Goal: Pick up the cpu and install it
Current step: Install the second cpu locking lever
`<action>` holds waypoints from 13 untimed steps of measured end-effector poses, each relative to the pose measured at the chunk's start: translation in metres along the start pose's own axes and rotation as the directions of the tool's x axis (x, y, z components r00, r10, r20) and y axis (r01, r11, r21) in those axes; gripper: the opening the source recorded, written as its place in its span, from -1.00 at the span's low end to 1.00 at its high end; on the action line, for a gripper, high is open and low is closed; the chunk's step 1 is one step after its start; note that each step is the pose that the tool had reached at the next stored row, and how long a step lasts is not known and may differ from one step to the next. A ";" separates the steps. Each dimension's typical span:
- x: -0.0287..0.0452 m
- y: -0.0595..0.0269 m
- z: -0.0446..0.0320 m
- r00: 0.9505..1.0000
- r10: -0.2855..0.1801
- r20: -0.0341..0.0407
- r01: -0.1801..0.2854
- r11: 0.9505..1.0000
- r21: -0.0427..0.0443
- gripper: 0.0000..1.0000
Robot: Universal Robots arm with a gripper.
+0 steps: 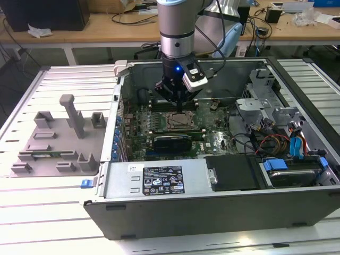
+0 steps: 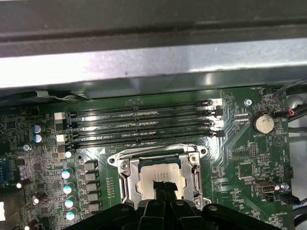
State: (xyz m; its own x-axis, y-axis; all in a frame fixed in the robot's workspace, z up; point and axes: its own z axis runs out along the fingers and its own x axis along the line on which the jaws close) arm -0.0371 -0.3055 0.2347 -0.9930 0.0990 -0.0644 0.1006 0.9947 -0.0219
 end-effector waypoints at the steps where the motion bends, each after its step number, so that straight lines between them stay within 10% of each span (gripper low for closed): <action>1: 0.0000 0.0000 0.0000 1.000 0.000 0.000 0.000 1.000 0.000 -0.79; 13: -0.0018 -0.0183 0.0004 1.000 0.000 0.000 0.000 1.000 0.000 -0.79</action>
State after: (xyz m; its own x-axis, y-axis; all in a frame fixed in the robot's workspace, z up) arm -0.0371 -0.3240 0.2349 -0.9930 0.0990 -0.0643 0.1006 0.9947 -0.0215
